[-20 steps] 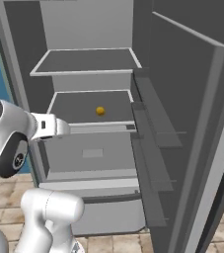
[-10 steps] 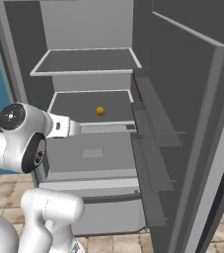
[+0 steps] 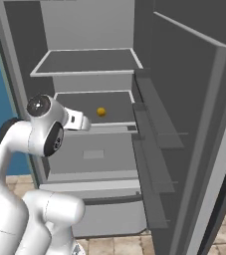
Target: Place one lemon and one steak in each tupperware on the nearby counter, to pack two identical lunches.
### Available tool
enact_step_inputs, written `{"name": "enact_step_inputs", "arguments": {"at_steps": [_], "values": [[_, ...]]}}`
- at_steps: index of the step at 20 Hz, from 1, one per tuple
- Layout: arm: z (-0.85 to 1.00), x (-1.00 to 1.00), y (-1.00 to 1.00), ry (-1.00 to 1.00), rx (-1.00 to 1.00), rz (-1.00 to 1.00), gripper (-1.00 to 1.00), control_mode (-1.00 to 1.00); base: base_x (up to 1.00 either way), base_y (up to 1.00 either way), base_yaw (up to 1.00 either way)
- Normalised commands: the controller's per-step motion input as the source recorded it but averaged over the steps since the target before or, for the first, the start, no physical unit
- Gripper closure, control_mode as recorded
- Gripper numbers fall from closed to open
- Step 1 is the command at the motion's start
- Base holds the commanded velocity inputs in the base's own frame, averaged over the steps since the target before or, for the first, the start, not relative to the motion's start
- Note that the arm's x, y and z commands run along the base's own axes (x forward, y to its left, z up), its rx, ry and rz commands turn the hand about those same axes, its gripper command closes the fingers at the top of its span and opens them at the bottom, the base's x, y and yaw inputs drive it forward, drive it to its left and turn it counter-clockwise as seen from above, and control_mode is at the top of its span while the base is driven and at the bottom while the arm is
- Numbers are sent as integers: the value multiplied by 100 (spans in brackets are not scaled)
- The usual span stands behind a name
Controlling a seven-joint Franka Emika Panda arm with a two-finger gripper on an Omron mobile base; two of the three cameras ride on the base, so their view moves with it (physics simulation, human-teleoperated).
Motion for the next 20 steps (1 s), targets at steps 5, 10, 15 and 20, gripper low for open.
{"name": "enact_step_inputs", "arguments": {"at_steps": [5, 10, 15, 20], "values": [[-17, 90, 7, 14, 0, 0, -100, -100, 0, 0, 0], [-32, 82, 3, 11, 0, 0, -100, -100, 0, 0, 0], [-31, 70, 0, 7, 0, 0, -100, -100, 0, 0, 0], [-25, 70, 0, 1, 0, 0, -100, -100, 0, 0, 0]]}}
